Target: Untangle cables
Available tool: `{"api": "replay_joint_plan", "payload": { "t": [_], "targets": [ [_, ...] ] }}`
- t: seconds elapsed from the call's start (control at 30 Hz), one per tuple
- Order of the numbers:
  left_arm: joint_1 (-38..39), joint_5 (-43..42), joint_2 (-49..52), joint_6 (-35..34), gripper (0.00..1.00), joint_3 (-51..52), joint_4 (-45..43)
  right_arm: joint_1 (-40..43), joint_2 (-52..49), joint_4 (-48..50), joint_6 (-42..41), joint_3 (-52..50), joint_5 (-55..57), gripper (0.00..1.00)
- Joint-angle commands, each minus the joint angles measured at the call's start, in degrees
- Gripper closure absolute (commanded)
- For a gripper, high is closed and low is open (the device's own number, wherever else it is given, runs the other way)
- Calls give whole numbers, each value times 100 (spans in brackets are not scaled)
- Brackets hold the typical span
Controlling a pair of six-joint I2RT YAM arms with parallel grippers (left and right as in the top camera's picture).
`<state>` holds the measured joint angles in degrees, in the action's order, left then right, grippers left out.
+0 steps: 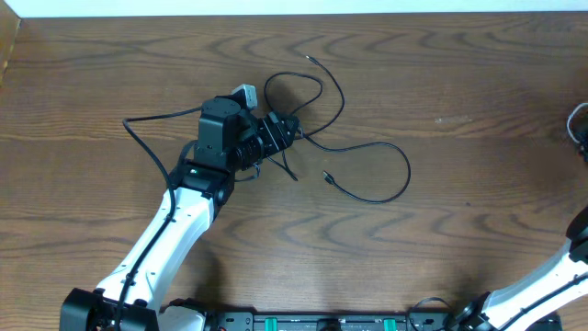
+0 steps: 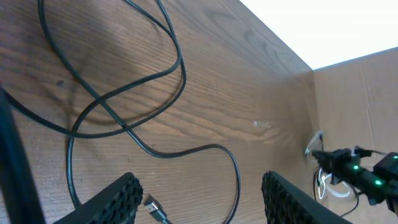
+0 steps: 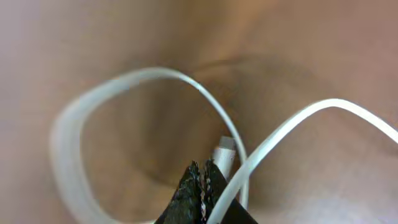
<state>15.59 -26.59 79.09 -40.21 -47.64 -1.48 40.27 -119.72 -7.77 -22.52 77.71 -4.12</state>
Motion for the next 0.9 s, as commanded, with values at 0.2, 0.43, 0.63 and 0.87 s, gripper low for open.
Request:
{"api": "replay_joint_plan", "payload": {
  "t": [0.2,0.43,0.63,0.87],
  "targets": [
    [13,166,31,76,37,-81,85,-533,1591,356,1517,933,-2070,99],
    [13,374,31,74,37,-79,273,-1624,1419,-243,3495,1147,680,99],
    [13,369,31,74,37,-79,299,-1460,195,-586,3469,1147,2153,99],
    [13,372,31,74,37,-79,299,-826,-295,-831,2848,1147,1869,99]
  ]
}}
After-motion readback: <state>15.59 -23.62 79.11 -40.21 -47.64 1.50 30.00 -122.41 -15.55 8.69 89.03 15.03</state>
